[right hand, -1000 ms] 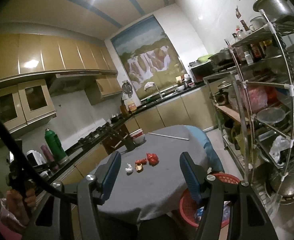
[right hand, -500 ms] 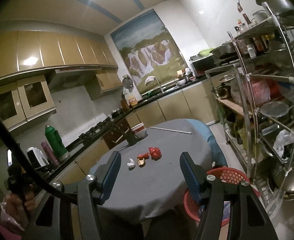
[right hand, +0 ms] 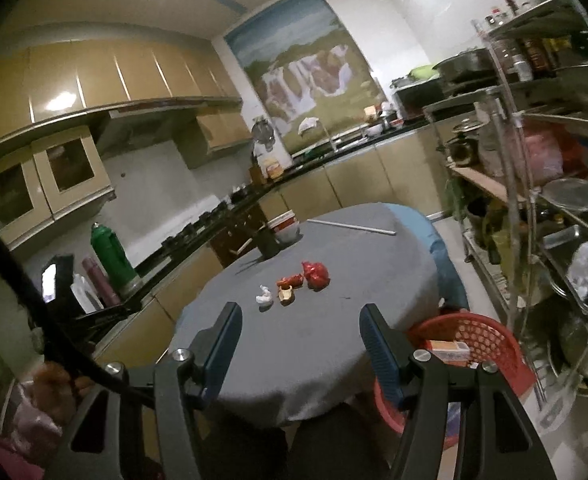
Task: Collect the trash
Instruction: 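Move both open tools back over the table toward the remaining trash, then grasp the white tissue with the left tool while the right tool grasps the orange peel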
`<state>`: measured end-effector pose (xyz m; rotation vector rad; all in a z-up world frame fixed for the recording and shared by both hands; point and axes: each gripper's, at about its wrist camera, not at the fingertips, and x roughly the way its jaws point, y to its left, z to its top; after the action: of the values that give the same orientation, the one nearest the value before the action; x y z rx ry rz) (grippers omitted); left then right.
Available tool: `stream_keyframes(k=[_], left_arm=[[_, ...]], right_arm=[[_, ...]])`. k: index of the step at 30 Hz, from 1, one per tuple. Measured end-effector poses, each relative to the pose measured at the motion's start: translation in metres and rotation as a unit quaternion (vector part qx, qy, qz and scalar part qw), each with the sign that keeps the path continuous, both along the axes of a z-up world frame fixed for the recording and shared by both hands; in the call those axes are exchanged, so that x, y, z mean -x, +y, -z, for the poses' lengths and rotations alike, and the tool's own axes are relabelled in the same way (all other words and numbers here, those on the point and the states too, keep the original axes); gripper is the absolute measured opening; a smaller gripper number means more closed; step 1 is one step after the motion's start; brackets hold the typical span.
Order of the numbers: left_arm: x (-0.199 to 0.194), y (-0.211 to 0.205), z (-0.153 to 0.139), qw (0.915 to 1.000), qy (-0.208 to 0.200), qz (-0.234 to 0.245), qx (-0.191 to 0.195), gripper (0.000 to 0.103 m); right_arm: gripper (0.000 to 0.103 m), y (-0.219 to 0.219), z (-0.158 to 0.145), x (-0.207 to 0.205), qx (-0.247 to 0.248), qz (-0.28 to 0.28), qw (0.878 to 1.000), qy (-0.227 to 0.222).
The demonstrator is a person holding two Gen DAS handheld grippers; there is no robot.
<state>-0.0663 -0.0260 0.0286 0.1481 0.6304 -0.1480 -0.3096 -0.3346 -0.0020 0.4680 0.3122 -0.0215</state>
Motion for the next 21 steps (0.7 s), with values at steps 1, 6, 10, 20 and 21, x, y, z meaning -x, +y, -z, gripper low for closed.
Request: stream_keyframes(k=[1, 6, 10, 20, 21], left_arm=[[-0.006, -0.001, 0.002, 1.0000, 0.001, -0.001, 0.000, 0.070], [-0.033, 0.009, 0.021, 0.9994, 0.026, -0.022, 0.000, 0.070], [-0.059, 0.018, 0.036, 0.9980, 0.053, -0.034, 0.008, 0.070], [-0.128, 0.027, 0.070, 0.9939, 0.103, -0.025, 0.032, 0.070], [-0.137, 0.028, 0.074, 0.9931, 0.110, -0.024, 0.035, 0.070]], right_arm=[[0.065, -0.003, -0.001, -0.007, -0.007, -0.005, 1.000, -0.001], [0.065, -0.010, 0.005, -0.045, -0.029, -0.027, 0.999, 0.012], [0.065, -0.012, 0.013, -0.085, -0.044, -0.041, 0.997, 0.037], [0.065, 0.006, 0.036, -0.204, -0.082, -0.085, 0.988, 0.102], [0.065, 0.011, 0.038, -0.219, -0.078, -0.091, 0.987, 0.110]])
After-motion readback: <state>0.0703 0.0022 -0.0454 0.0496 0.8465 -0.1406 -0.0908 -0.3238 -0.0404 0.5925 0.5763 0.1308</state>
